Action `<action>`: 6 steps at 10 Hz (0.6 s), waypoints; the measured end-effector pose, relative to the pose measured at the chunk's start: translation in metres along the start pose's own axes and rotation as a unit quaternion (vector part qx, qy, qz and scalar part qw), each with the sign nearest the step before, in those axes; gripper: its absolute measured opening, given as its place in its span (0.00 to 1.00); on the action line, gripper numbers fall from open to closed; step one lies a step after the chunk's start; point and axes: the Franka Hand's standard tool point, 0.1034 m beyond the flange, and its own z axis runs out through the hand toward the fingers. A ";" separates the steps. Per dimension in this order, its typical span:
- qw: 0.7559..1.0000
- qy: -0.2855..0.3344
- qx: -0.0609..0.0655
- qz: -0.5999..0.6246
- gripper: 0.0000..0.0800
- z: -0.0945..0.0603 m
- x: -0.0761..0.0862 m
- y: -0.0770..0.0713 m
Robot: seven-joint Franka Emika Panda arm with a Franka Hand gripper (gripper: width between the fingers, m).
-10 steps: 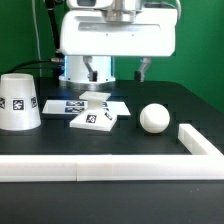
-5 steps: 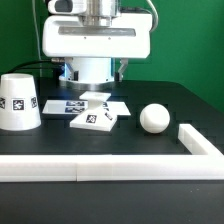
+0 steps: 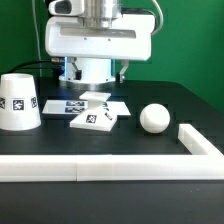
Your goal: Assemble lamp
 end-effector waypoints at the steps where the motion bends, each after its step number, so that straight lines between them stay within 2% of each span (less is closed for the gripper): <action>1: 1.000 -0.004 0.004 0.009 0.87 0.004 -0.002 0.002; 6: 1.000 0.013 0.004 -0.012 0.87 0.020 -0.011 0.006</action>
Offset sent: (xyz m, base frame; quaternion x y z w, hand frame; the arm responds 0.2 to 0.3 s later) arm -0.0098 -0.0016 -0.0117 -0.0066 0.0327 -0.0223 0.9992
